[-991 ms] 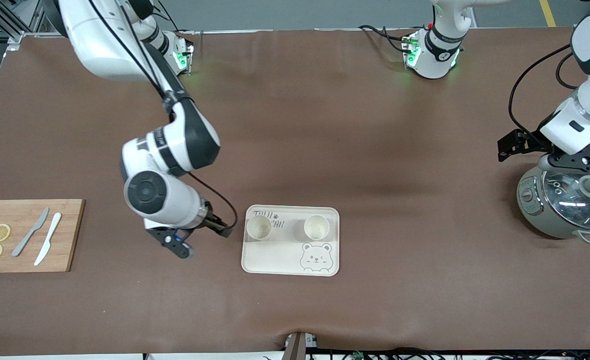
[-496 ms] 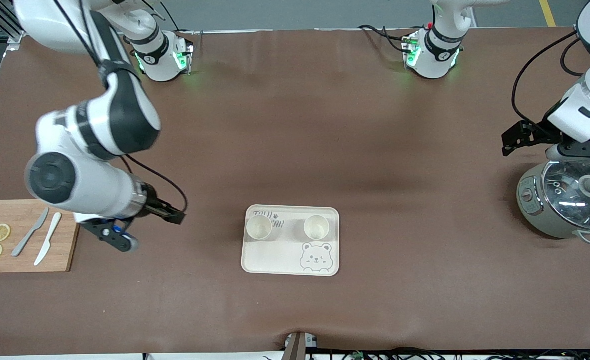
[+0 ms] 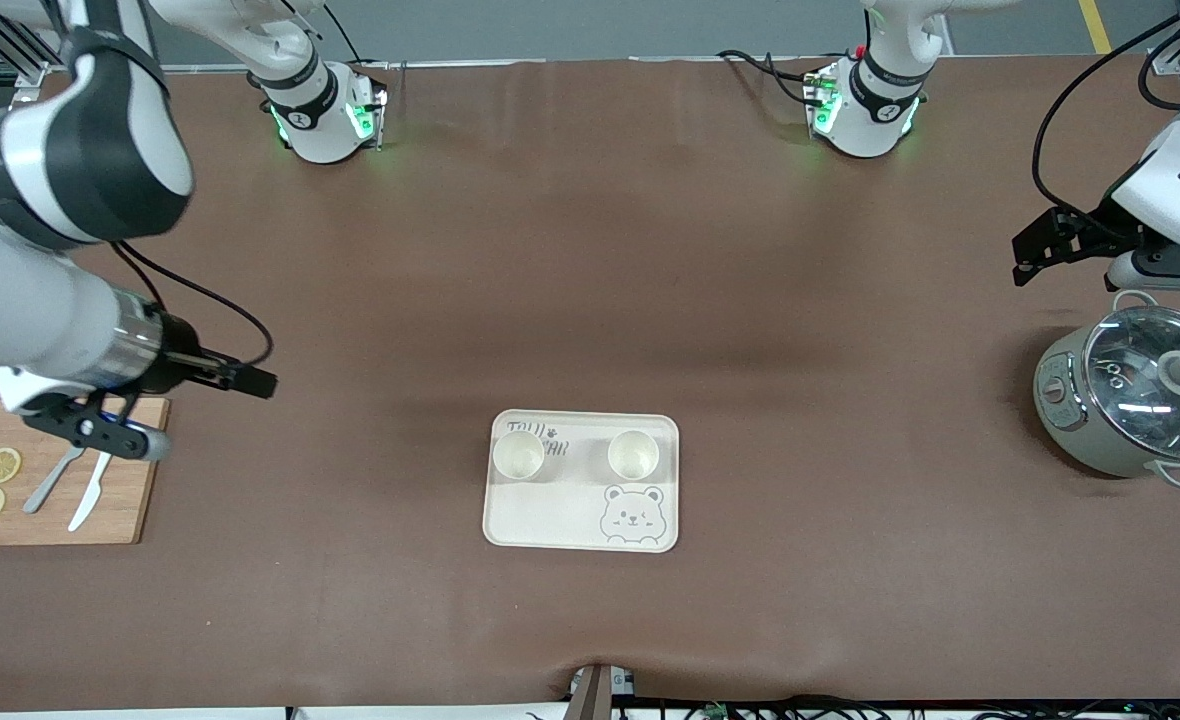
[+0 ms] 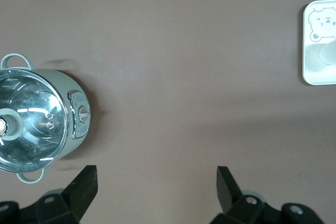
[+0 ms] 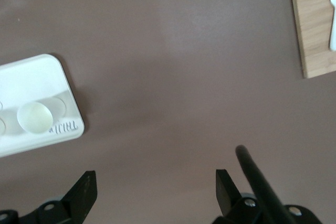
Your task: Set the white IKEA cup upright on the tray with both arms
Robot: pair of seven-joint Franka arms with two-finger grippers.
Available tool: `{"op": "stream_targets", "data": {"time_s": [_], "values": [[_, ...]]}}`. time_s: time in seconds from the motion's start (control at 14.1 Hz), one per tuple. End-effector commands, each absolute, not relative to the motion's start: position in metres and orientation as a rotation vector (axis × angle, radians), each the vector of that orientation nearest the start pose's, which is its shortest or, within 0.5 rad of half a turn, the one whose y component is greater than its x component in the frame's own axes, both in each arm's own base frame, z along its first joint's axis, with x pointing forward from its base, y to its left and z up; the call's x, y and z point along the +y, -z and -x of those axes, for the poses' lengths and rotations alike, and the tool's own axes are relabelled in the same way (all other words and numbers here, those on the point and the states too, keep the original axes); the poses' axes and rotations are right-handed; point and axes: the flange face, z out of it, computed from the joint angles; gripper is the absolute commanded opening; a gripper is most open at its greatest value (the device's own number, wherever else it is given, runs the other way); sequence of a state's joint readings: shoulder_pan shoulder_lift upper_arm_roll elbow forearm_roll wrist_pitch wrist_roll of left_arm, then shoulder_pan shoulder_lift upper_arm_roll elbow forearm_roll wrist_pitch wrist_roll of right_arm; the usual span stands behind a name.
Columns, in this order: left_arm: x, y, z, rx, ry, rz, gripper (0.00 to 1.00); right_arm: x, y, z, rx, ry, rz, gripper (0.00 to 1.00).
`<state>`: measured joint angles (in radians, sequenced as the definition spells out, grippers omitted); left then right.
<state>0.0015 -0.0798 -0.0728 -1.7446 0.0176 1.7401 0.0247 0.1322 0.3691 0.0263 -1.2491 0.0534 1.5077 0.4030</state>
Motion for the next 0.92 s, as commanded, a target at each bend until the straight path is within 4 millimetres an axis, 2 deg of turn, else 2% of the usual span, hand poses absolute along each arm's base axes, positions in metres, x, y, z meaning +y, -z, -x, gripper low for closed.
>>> {"op": "stream_targets", "data": {"time_s": [0.0, 0.14, 0.28, 0.42, 0.64, 0.85], "values": [[-0.039, -0.607, -0.538, 0.14, 0.111, 3.124, 1.0, 0.083, -0.572, -0.61, 0.173, -0.156, 3.138, 1.0], [-0.038, -0.606, -0.538, 0.138, 0.108, 3.124, 1.0, 0.067, -0.59, -0.588, 0.033, -0.134, 3.162, 1.0], [-0.038, -0.603, -0.539, 0.133, 0.101, 3.125, 1.0, 0.062, -0.604, -0.571, 0.007, -0.122, 3.182, 1.0], [-0.037, -0.602, -0.54, 0.133, 0.096, 3.127, 1.0, 0.057, -0.62, -0.56, -0.072, -0.102, 3.186, 1.0], [-0.037, -0.602, -0.54, 0.131, 0.098, 3.127, 1.0, 0.033, -0.642, -0.544, -0.225, -0.103, 3.173, 1.0], [-0.036, -0.599, -0.539, 0.14, 0.063, 3.127, 1.0, 0.01, -0.657, -0.526, -0.264, -0.14, 3.162, 1.0]]}}
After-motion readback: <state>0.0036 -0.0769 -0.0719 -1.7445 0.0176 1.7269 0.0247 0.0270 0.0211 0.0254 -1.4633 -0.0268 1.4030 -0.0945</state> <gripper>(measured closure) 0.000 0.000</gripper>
